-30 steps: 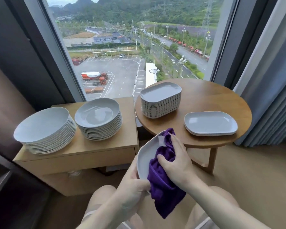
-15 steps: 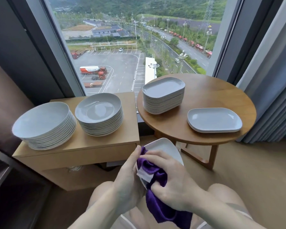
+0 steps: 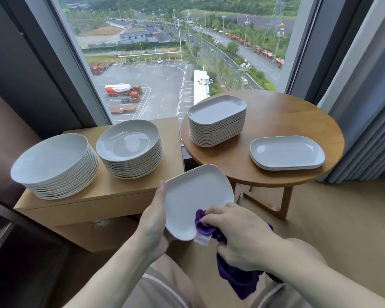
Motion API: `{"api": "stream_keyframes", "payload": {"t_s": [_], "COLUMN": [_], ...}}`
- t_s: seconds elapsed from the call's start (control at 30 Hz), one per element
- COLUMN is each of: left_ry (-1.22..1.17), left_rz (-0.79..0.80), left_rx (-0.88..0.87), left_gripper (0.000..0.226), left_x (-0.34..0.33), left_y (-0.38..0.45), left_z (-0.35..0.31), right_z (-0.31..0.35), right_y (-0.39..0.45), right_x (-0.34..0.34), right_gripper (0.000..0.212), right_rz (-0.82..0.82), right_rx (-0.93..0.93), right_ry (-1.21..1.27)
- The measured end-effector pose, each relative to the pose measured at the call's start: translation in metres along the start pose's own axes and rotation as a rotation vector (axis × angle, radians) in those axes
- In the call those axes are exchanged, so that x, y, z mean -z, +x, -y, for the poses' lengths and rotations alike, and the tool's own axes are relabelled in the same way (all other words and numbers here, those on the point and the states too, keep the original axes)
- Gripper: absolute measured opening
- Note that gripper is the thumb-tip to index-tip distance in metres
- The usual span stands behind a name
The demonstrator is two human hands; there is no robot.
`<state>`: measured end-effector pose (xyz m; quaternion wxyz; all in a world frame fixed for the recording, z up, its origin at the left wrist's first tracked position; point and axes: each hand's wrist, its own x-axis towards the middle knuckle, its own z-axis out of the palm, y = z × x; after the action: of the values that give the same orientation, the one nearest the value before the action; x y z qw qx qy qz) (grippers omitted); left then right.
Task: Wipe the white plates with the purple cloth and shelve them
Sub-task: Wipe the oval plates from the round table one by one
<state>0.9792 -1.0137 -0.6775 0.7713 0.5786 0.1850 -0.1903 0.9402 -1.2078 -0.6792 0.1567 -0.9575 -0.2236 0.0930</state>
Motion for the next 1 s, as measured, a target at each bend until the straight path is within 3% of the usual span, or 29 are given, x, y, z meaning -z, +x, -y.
{"api": "stream_keyframes", "payload": {"t_s": [0.17,0.4,0.6,0.8,1.0], "left_ry": [0.044,0.146,0.18,-0.01,-0.053], "left_rz": [0.084,0.21,0.188,0.03,0.002], "left_rx": [-0.02,0.097,0.117,0.177,0.093], "left_gripper": [0.059,0.067,0.073,0.083,0.076], "left_x": [-0.001,-0.01,-0.018,-0.014,-0.007], "left_y": [-0.005,-0.008,-0.008,0.0,0.007], "left_z": [-0.004,0.013,0.027,0.037,0.017], "right_z": [-0.04,-0.052,-0.019,0.028,0.026], "right_y": [0.001,0.004,0.001,-0.006,-0.006], "right_x": [0.003,0.009,0.0,-0.018,-0.014], "right_gripper": [0.053,0.058,0.057,0.036,0.061], "right_rz": [-0.045,-0.178,-0.161,-0.079,-0.004], "right_rx": [-0.194,-0.307,-0.172,0.075,0.099], "right_ry": [-0.021,0.083,0.076,0.048,0.002]}}
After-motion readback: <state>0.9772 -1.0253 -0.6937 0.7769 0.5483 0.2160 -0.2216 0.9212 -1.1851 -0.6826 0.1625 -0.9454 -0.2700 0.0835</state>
